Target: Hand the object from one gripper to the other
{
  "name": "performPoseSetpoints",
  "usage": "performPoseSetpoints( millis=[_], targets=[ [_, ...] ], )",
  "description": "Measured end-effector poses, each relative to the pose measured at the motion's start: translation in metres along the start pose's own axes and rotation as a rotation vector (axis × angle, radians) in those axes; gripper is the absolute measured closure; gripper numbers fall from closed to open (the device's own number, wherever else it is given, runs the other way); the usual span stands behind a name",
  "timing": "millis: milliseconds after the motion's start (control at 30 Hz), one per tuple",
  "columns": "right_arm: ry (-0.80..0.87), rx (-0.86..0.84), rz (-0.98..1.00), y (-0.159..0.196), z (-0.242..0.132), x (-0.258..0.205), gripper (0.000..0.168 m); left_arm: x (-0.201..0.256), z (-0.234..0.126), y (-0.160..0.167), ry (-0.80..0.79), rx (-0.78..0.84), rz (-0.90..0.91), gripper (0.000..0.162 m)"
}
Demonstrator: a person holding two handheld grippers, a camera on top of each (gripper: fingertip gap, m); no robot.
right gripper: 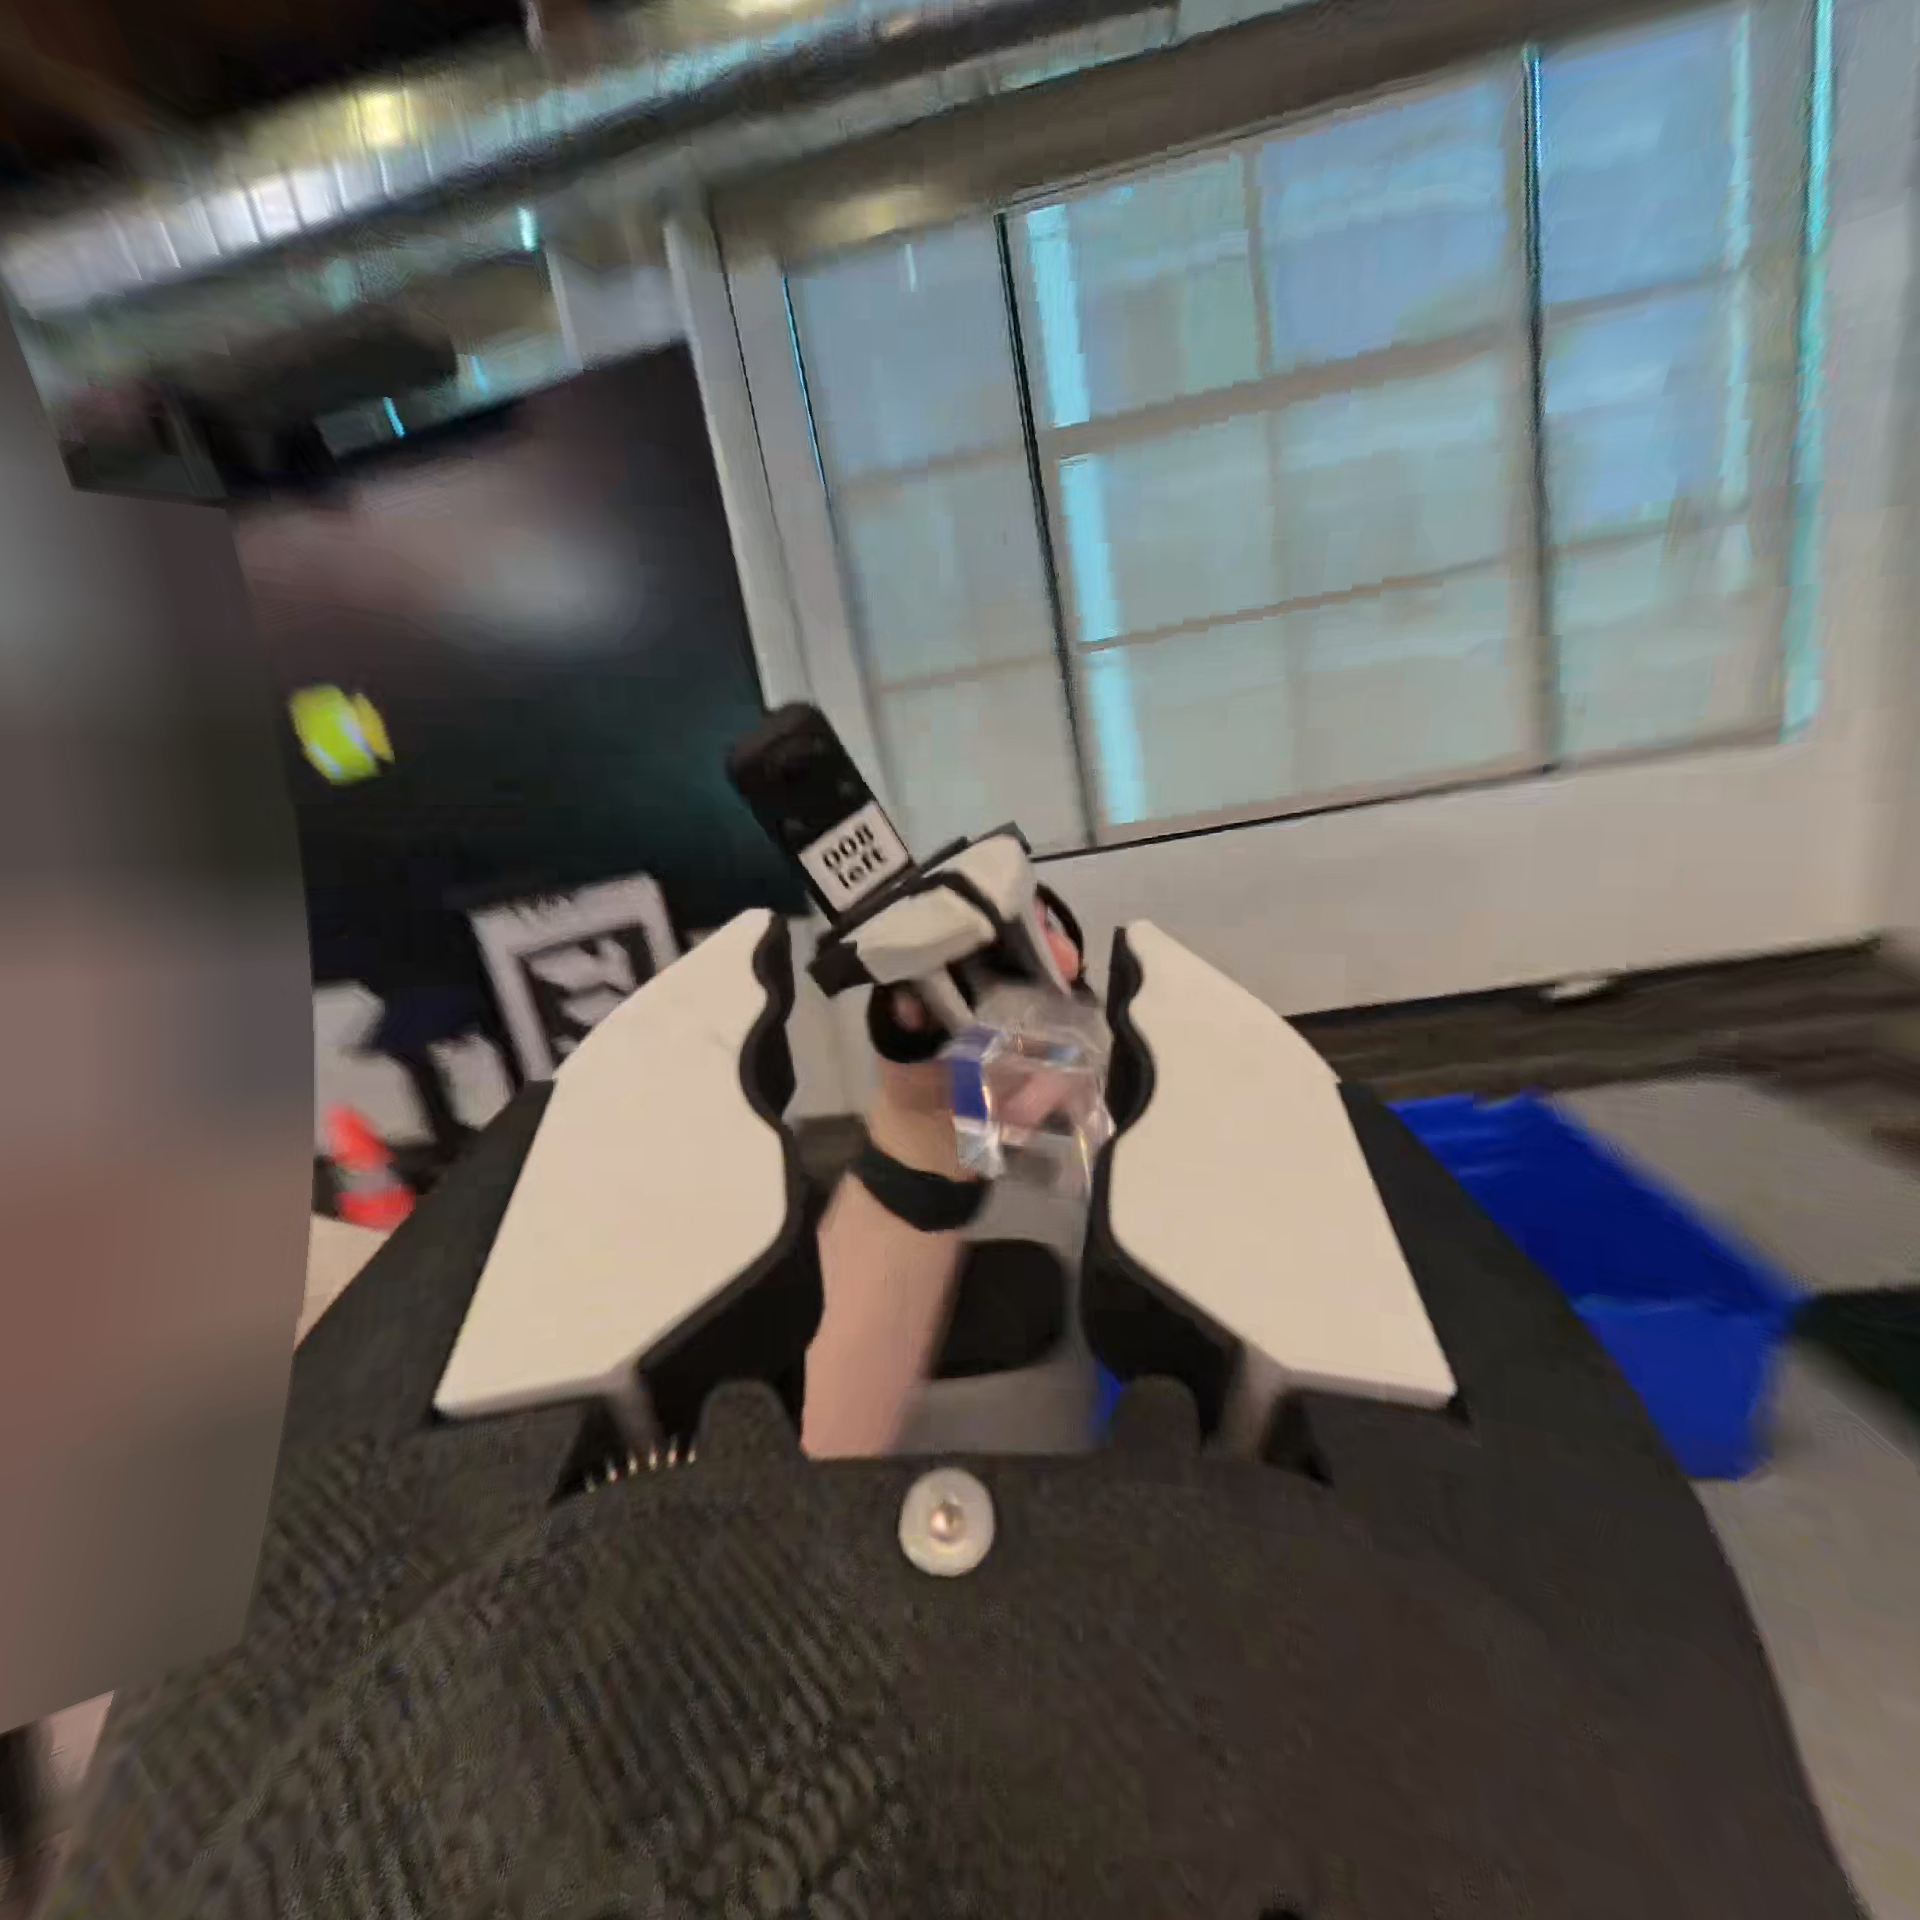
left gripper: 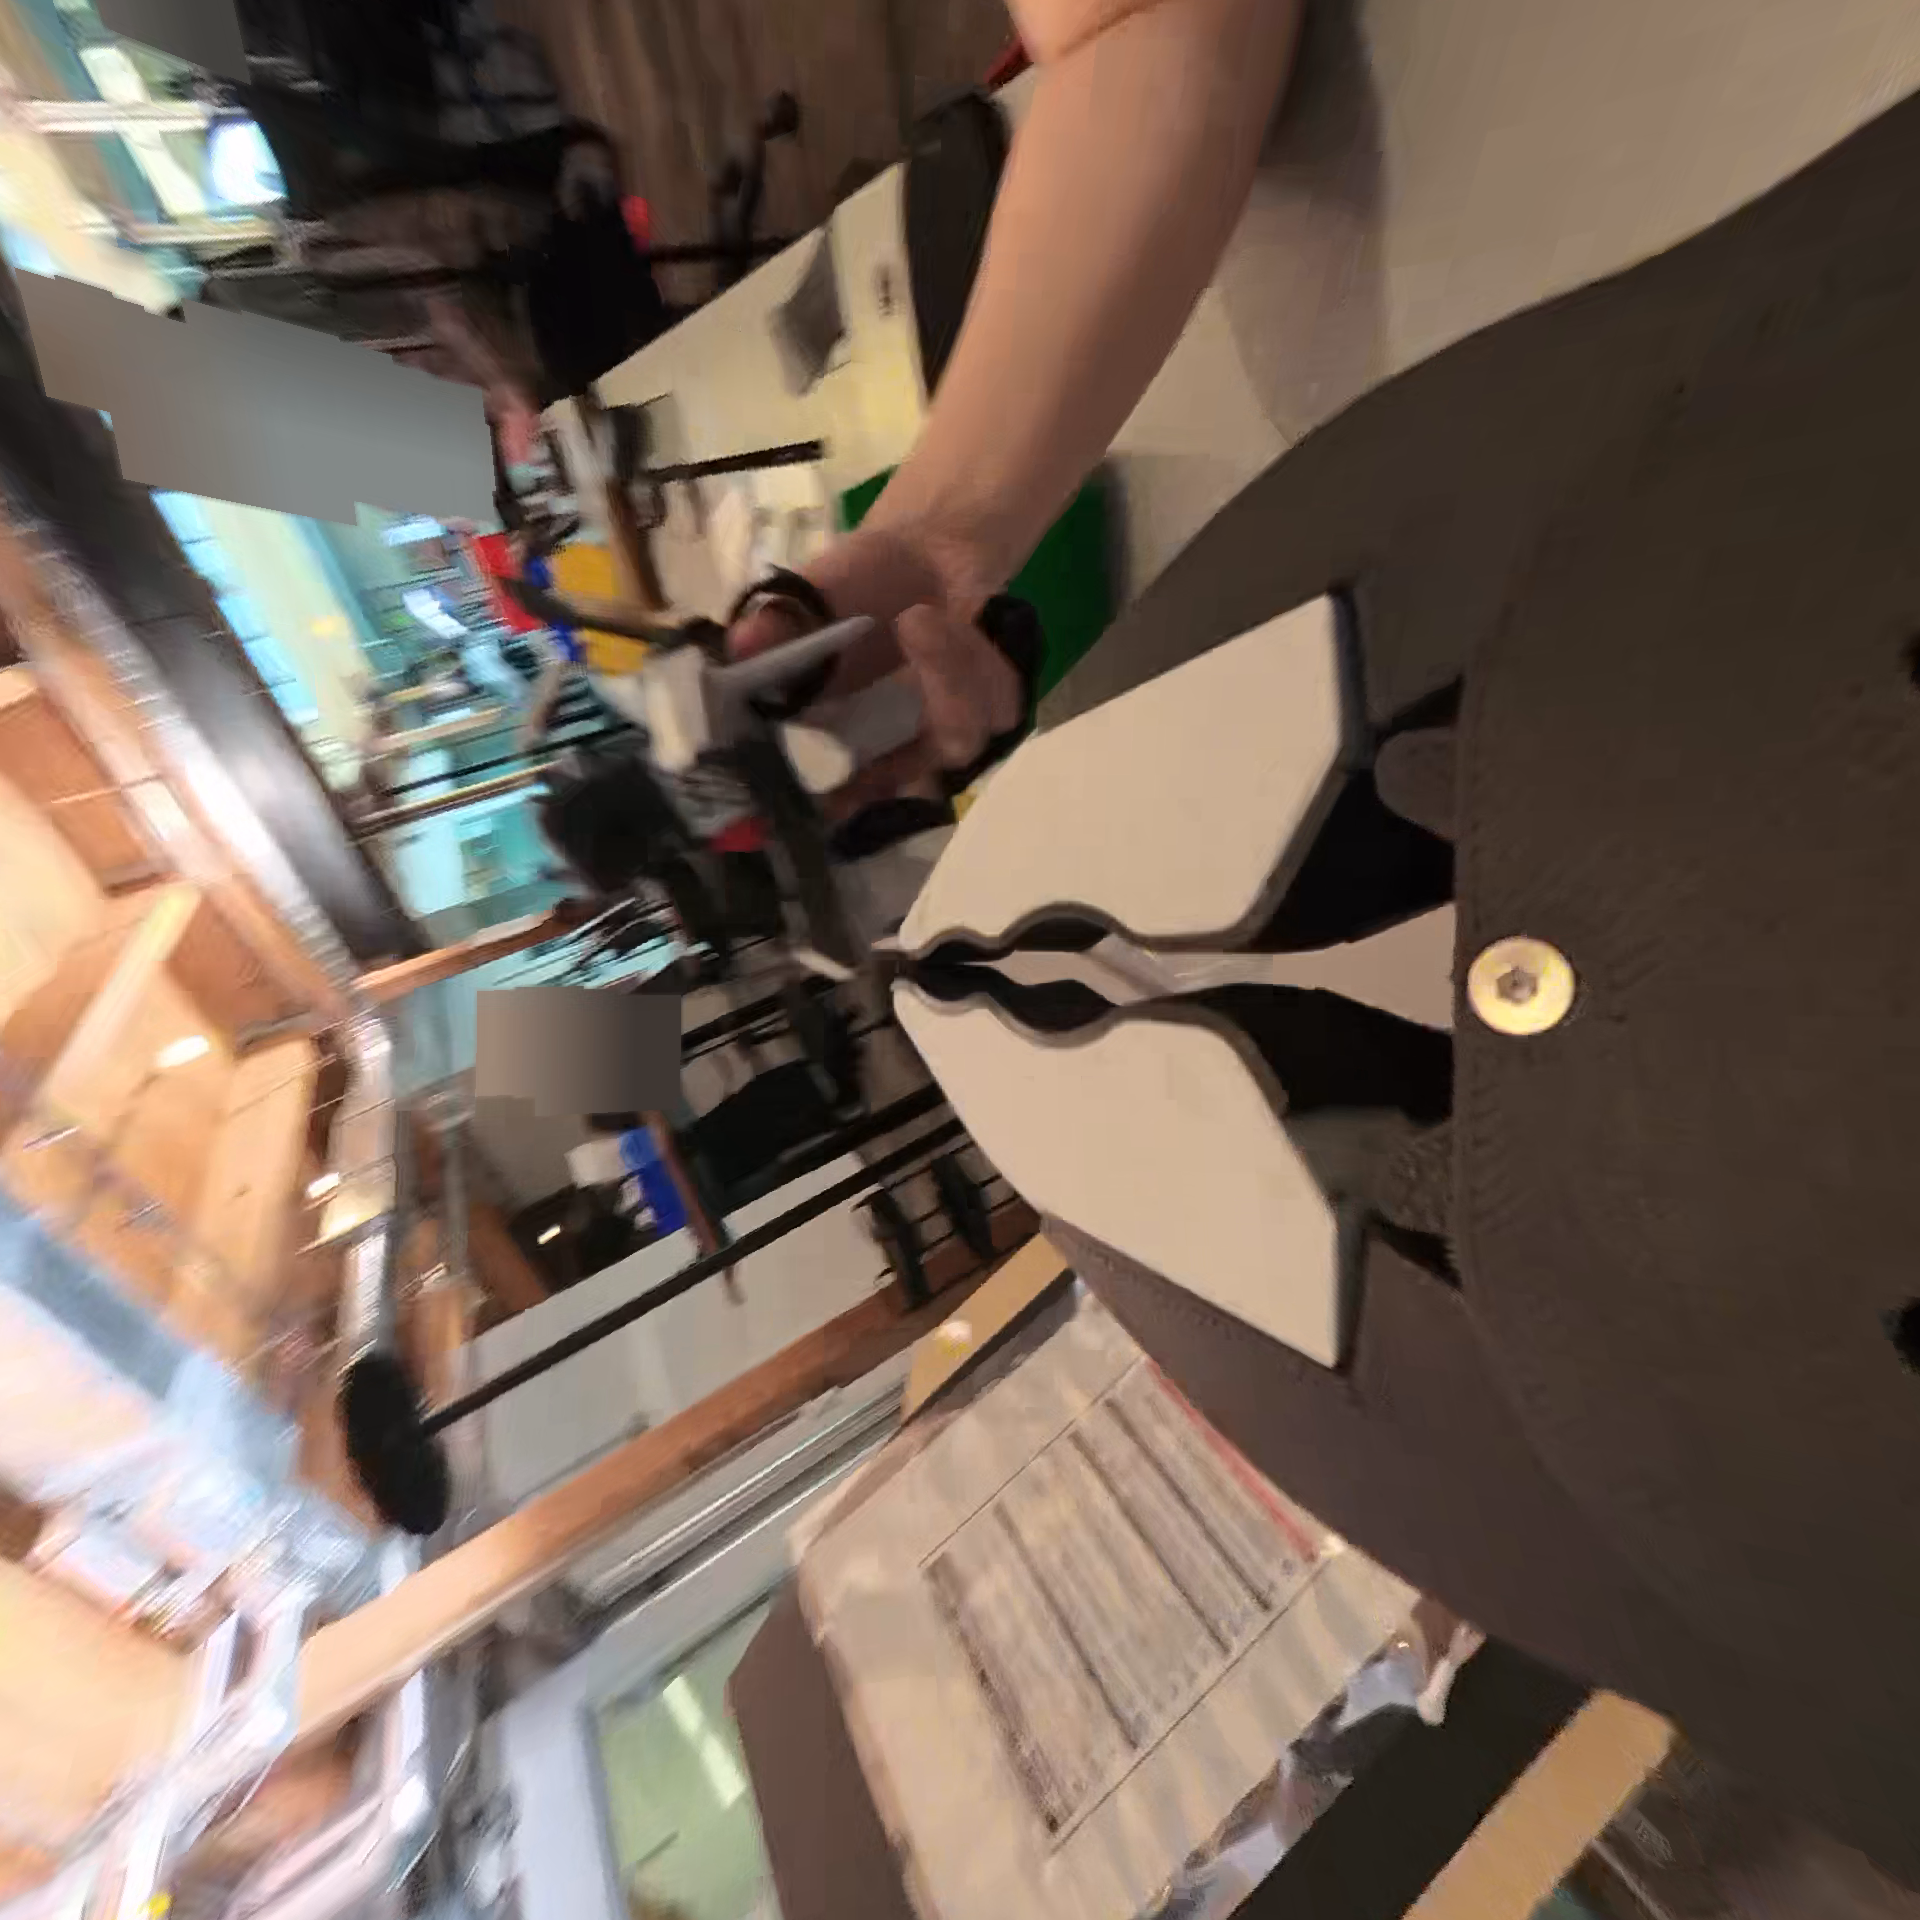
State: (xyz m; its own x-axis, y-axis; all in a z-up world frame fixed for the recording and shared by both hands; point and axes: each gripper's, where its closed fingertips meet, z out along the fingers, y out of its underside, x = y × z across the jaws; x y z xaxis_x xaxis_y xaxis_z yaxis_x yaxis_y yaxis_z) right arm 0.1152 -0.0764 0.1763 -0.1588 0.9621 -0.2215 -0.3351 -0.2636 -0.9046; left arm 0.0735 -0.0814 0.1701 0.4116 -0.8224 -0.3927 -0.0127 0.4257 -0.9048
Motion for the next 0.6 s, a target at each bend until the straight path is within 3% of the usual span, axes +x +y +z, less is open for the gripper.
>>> performPoseSetpoints(
  millis=[33,100,167,267,433,500,600],
  targets=[
    [-0.034,-0.001,0.122,0.002,-0.002,0.005,0.109,0.003,-0.003,-0.008,0.027,0.048,-0.024,0.162],
    [-0.059,-0.039,0.271,0.02,0.0,0.023,0.111,0.011,-0.007,-0.01,0.117,0.04,-0.103,0.162],
    [-0.005,-0.146,0.284,0.054,0.005,0.049,0.115,0.001,-0.005,0.005,0.061,-0.032,-0.098,0.162],
    [0.113,-0.29,0.187,0.084,0.002,0.078,0.122,-0.015,-0.003,0.023,-0.047,-0.122,-0.088,0.162],
    [0.155,-0.507,-0.125,0.101,0.002,0.06,0.118,-0.024,0.002,0.023,-0.161,-0.128,0.005,0.156],
    [0.293,-0.632,-0.24,0.11,-0.014,0.079,0.119,-0.021,0.005,0.025,-0.157,-0.15,0.013,0.152],
    [0.436,-0.911,-0.218,0.141,-0.065,0.109,0.12,-0.016,0.009,0.03,-0.126,-0.185,-0.043,0.143]
  ],
)
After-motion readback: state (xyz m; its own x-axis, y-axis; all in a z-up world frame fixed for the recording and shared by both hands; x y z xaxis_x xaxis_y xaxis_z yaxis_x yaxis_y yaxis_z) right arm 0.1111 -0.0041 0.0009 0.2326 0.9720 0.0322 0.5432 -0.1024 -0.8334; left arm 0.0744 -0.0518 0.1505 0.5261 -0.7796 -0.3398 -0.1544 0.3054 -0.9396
